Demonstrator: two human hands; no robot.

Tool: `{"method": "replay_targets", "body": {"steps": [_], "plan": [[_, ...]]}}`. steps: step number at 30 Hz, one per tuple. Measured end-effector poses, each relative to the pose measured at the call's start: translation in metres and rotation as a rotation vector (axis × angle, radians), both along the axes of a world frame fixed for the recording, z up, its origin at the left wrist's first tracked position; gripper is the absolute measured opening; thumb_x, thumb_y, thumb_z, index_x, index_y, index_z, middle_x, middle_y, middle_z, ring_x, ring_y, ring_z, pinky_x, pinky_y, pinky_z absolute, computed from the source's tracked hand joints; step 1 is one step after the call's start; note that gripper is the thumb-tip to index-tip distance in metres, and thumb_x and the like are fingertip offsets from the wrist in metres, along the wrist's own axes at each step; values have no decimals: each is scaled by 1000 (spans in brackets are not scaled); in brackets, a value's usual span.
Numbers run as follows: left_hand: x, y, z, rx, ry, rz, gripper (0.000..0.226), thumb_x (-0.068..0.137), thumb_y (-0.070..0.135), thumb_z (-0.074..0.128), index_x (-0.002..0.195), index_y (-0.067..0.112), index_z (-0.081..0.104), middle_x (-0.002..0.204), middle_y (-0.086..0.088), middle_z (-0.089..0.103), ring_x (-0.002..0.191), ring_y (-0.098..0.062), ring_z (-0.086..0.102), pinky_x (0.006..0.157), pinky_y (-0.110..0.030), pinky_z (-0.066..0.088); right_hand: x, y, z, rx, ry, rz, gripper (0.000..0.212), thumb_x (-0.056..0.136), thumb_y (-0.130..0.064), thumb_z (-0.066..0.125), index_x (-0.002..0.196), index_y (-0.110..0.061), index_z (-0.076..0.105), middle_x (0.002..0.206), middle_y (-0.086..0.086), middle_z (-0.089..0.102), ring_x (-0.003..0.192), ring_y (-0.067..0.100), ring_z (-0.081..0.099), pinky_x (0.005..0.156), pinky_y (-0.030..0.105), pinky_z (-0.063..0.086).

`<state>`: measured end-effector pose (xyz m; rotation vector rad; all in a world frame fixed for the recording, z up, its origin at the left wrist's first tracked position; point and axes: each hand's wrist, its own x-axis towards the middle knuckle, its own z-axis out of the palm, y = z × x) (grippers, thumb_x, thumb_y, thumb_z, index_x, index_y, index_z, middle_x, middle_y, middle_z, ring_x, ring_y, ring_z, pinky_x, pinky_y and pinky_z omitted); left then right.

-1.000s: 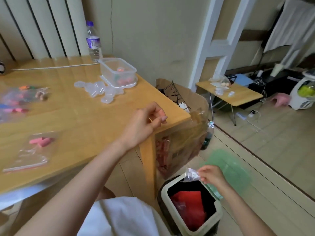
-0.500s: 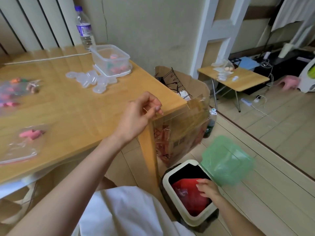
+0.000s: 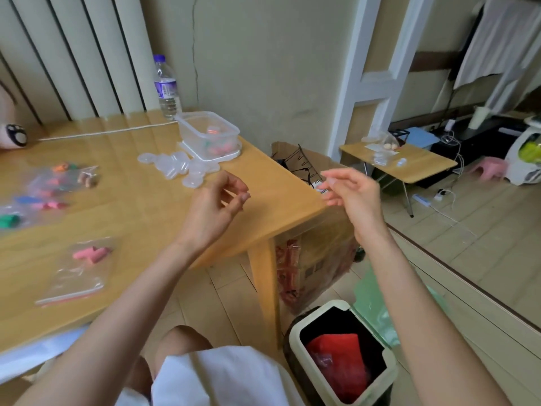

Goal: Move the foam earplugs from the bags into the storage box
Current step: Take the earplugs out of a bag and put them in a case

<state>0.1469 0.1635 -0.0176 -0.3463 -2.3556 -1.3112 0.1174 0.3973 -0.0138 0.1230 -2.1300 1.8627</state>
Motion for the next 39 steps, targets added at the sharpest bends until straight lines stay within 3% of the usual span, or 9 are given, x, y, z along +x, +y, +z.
{"method": "replay_targets", "body": {"steps": [8, 13, 16, 19, 24, 26, 30, 35, 39], "plan": [[19, -97, 8, -93, -101, 210, 12, 85, 13, 65, 80, 21, 58, 83, 8, 64, 79, -21, 63, 74, -35, 48, -20, -129, 42, 127, 49, 379, 18, 92, -1, 51, 92, -11, 66, 74, 4, 66, 55, 9, 57, 53, 18, 46], [41, -152, -5, -99, -164, 344, 13, 89, 6, 58, 83, 17, 56, 84, 4, 62, 79, -27, 64, 63, -44, 53, -14, -219, 12, 328, -47, 631, 13, 88, -1, 56, 93, -7, 67, 73, 3, 64, 53, 9, 54, 49, 14, 43], [50, -178, -11, -65, -148, 433, 18, 90, -2, 51, 84, 15, 54, 86, -4, 64, 78, -28, 64, 76, -47, 52, 0, -266, -9, 566, -34, 725, 15, 85, -20, 66, 96, -11, 72, 72, -10, 62, 56, -2, 55, 61, 16, 45], [54, -192, -13, -24, -170, 478, 23, 87, -6, 51, 82, 16, 51, 90, -11, 64, 80, -31, 63, 77, -48, 52, 11, -296, -13, 820, 2, 689, 20, 80, -37, 69, 92, -21, 72, 96, -1, 67, 87, 14, 60, 79, 29, 47], [52, -206, -14, -20, -181, 494, 12, 90, 4, 54, 87, 15, 50, 86, -7, 64, 83, -29, 62, 78, -45, 51, 7, -311, -4, 951, -58, 769, 12, 81, -27, 69, 77, -16, 73, 90, 3, 71, 88, 19, 62, 79, 28, 50], [50, -211, -12, -3, -231, 483, 6, 91, 17, 56, 88, 15, 51, 88, -8, 64, 83, -28, 61, 79, -43, 49, -1, -311, -1, 894, -82, 768, 17, 84, -16, 64, 68, -16, 68, 73, -2, 65, 75, 16, 57, 71, 25, 46], [43, -215, -3, 178, -395, 455, 37, 84, 32, 63, 108, 7, 50, 98, -10, 60, 79, -22, 60, 68, -30, 48, -35, -310, -1, 536, -164, 579, 29, 88, -5, 52, 62, -17, 50, 57, 1, 54, 52, 13, 49, 49, 24, 39], [26, -218, 4, 487, -418, 461, 40, 82, 7, 67, 115, 5, 45, 80, -6, 62, 59, -8, 63, 54, -17, 45, -54, -310, 11, 44, -328, 566, 29, 96, 4, 35, 70, -8, 37, 49, 3, 52, 38, 9, 37, 37, 19, 29], [4, -224, 4, 593, -299, 560, 38, 81, -3, 66, 115, 0, 49, 74, -6, 59, 55, -7, 63, 58, -21, 48, -66, -319, 6, 104, -342, 601, 18, 92, -1, 49, 76, -7, 47, 63, 12, 61, 45, 15, 48, 36, 18, 36]]}}
